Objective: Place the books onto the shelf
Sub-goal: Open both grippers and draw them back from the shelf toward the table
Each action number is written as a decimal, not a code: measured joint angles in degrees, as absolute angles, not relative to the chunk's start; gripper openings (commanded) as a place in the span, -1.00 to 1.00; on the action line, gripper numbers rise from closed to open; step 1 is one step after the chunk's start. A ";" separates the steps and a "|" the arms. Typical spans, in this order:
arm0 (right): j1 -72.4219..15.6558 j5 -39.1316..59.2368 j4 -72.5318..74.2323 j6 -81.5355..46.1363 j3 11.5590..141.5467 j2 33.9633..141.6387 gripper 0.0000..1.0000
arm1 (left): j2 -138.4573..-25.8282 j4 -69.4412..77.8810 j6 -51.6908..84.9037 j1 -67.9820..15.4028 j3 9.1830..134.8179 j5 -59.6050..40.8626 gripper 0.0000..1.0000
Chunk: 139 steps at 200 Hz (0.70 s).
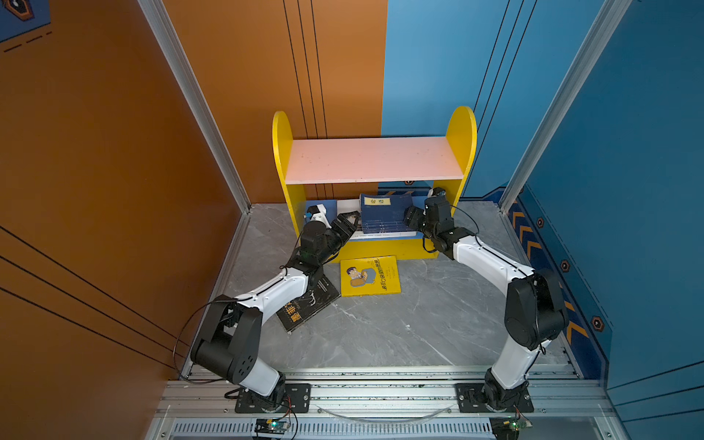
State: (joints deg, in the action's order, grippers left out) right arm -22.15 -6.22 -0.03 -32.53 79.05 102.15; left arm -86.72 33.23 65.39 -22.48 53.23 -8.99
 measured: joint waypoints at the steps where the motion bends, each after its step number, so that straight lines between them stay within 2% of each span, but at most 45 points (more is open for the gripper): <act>1: -22.15 -6.20 -0.03 -32.36 79.05 102.15 0.59 | -86.63 33.17 65.25 -22.48 53.19 -8.99 0.52; 71: -26.39 -5.54 -0.36 -27.03 78.72 94.59 0.68 | -75.13 20.75 57.45 -21.30 49.54 -8.78 0.70; 73: -26.50 -5.67 -0.34 -26.98 78.63 94.37 0.68 | -74.91 20.49 57.30 -21.30 49.50 -8.75 0.78; 80: -27.07 -5.76 -0.43 -26.76 78.02 93.08 0.70 | -73.30 18.57 56.31 -21.28 49.21 -8.43 0.82; 116: -30.02 -6.79 0.19 -26.39 73.32 87.46 0.90 | -64.90 9.17 51.44 -20.97 46.74 -5.37 0.92; 139: -32.23 -7.94 0.49 -26.35 70.00 85.10 0.96 | -61.17 4.32 49.10 -20.67 45.25 -3.57 0.95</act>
State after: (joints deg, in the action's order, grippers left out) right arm -32.23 -7.94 0.49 -26.35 70.00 85.10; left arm -61.17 4.32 49.10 -20.67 45.25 -3.57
